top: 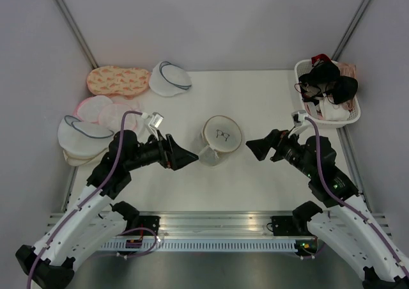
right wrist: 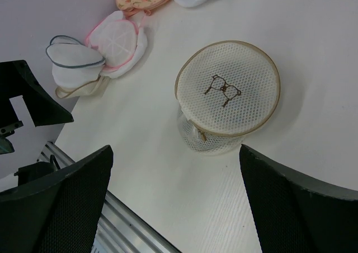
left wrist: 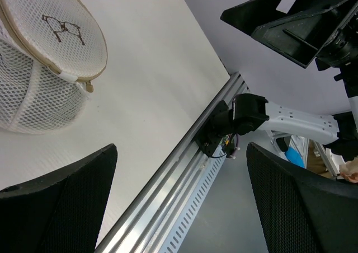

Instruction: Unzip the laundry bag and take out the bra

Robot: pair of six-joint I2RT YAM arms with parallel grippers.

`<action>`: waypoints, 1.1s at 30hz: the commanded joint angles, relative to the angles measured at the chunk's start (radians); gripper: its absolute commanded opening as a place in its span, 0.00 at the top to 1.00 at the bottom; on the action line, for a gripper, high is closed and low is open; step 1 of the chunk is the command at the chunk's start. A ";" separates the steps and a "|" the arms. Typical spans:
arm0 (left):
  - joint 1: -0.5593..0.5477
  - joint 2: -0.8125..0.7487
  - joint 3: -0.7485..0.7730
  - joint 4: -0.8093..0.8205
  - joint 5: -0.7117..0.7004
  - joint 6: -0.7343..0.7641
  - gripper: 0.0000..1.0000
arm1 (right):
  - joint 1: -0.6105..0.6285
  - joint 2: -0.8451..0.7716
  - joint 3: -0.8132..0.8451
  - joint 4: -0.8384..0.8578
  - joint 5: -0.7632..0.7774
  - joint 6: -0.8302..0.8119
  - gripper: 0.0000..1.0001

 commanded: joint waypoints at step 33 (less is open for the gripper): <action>-0.003 0.321 -0.138 0.388 -0.236 -0.131 0.01 | 0.001 -0.017 -0.272 0.150 -0.019 0.065 0.02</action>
